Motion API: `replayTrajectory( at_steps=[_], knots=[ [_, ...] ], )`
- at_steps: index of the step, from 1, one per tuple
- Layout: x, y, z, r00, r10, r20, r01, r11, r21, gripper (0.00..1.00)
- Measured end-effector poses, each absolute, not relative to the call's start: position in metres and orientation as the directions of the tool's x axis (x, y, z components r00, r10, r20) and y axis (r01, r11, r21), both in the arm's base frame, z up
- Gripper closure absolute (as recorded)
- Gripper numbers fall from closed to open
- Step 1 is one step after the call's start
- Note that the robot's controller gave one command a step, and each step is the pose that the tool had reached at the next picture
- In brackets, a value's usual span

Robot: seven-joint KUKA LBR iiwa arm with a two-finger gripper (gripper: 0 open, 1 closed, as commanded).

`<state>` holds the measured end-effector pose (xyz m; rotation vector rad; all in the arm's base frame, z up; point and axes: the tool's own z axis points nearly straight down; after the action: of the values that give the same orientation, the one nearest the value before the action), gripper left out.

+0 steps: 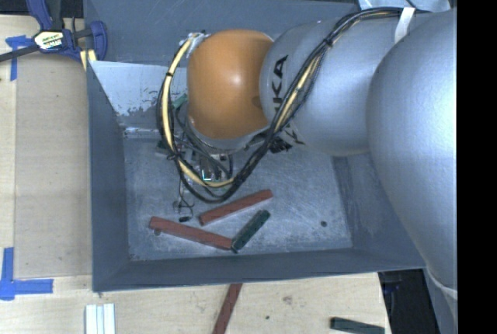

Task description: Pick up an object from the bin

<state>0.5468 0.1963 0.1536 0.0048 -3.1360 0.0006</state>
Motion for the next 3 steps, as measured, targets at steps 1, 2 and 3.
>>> replayTrajectory(
  at_steps=[1, 2, 3],
  knots=[
    [0.549, 0.196, 0.158, -1.000, 0.000, -0.002, 0.000, 1.000, 0.001, 0.00],
    [0.524, 0.183, 0.137, -0.991, -0.130, -0.011, -0.130, 0.991, 0.002, 0.00],
    [0.505, 0.178, 0.089, -0.971, -0.238, -0.003, -0.238, 0.971, 0.000, 0.00]
  ],
)
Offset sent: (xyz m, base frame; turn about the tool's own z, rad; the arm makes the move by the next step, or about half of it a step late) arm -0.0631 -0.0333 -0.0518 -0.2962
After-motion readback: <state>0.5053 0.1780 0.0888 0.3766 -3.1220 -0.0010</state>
